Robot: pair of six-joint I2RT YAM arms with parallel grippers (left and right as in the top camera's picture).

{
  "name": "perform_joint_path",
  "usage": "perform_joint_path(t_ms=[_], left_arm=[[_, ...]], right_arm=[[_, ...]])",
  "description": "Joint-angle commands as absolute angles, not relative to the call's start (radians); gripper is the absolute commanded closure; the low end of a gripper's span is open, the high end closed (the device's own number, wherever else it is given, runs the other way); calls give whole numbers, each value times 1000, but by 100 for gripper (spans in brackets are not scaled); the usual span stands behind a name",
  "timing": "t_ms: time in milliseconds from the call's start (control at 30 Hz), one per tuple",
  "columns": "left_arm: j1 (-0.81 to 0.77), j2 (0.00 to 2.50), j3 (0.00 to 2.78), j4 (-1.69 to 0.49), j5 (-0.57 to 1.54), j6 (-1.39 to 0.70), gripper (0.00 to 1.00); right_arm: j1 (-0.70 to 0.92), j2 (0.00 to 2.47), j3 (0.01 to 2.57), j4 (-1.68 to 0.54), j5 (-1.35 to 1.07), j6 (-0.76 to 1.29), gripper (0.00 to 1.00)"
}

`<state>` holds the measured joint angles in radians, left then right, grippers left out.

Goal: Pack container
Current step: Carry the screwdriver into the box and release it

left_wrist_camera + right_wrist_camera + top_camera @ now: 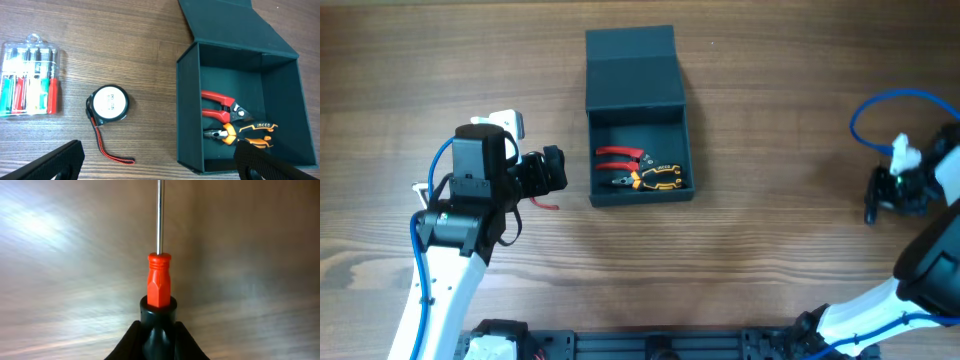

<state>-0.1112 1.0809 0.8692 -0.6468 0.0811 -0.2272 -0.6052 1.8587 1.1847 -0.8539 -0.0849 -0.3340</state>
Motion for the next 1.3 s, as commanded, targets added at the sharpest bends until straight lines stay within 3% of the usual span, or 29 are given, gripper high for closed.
perform_joint_path(t_ms=[0, 267, 467, 667, 867, 1267], left_arm=[[-116, 1080, 892, -644, 100, -240, 0], [-116, 1080, 892, -649, 100, -240, 0], [-116, 1080, 892, -663, 100, -240, 1], [-116, 1080, 892, -674, 100, -240, 1], [-116, 1080, 892, -674, 100, -240, 0], [-116, 1080, 892, -674, 100, -240, 0]], right_arm=[[-483, 1799, 1356, -894, -121, -313, 96], [-131, 1702, 1647, -1075, -154, -487, 96], [257, 1684, 1761, -1179, -187, -863, 96], [482, 1705, 1760, -1193, -190, -1155, 92], [574, 1769, 1759, -1191, -202, -1179, 93], [583, 2031, 1759, -1174, -227, -1178, 92]])
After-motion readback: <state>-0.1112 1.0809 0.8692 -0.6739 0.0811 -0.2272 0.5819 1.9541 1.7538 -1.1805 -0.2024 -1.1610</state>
